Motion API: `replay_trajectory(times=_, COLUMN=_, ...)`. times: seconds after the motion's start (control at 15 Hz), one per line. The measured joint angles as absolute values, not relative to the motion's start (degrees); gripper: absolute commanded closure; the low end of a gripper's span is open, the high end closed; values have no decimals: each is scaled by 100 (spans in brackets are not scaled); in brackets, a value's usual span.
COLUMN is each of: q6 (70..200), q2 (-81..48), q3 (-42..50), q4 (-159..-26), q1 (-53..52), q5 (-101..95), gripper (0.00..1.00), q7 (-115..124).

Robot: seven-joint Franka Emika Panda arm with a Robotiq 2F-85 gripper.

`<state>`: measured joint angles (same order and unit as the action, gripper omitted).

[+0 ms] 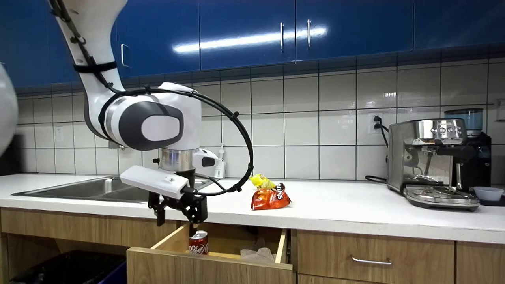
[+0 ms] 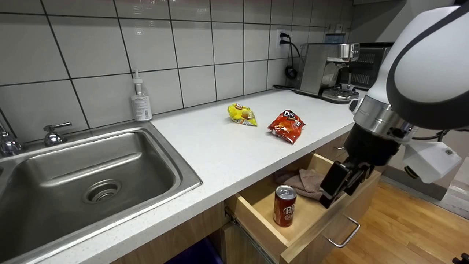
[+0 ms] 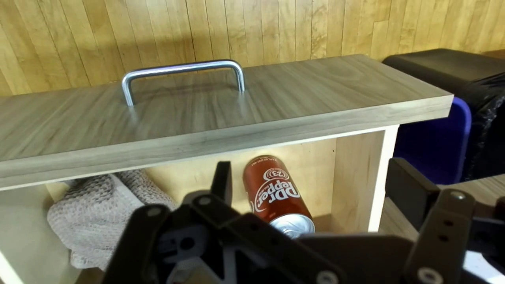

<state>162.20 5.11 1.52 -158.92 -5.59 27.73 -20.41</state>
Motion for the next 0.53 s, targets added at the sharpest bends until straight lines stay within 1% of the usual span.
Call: replay_trajectory(times=0.53, q6=15917, q2=403, q3=152, q4=-15895, q1=-548, q5=2109, gripper=0, q7=-1917)
